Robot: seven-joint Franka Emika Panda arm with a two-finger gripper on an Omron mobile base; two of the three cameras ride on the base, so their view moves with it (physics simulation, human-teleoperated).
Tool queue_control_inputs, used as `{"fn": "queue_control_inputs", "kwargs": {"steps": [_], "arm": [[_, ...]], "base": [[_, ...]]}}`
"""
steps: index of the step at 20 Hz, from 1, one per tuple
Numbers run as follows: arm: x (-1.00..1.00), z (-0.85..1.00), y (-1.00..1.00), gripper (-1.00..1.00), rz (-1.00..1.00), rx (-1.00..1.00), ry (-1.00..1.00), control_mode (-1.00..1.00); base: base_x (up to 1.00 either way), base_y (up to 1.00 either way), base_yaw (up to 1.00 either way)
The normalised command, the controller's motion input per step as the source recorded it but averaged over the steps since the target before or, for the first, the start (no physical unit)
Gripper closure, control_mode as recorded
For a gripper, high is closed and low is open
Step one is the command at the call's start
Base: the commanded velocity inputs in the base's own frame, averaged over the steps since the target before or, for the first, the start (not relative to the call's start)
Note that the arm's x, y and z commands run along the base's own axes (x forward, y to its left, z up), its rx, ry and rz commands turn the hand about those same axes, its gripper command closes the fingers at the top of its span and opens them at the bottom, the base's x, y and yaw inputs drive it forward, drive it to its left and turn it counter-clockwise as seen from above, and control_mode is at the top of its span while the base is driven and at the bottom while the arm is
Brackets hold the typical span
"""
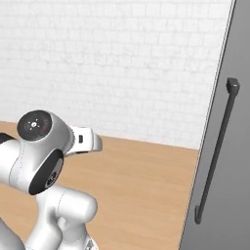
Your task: Place one bell pepper and one fish in each tupperware on the nearby counter, to pack two identical lunches.
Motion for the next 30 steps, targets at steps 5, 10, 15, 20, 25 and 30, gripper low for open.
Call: {"fn": "queue_control_inputs", "kwargs": {"steps": [5,10,15,20,25,30], "arm": [[0.00,0.00,0.00,-1.00,0.00,0.00,0.00,1.00],[0.00,0.00,0.00,-1.00,0.00,0.00,0.00,1.00],[0.00,0.00,0.00,-1.00,0.00,0.00,0.00,1.00],[0.00,0.00,0.00,-1.00,0.00,0.00,0.00,1.00],[0.00,0.00,0.00,-1.00,0.00,0.00,0.00,1.00],[0.00,0.00,0.00,-1.00,0.00,0.00,0.00,1.00]], "base": [[1.00,0.04,0.31],[1.00,0.00,0.36],[1.00,0.00,-0.26],[0.93,0.00,-0.59],[0.68,0.09,-0.64],[0.64,0.54,-0.73]]}}
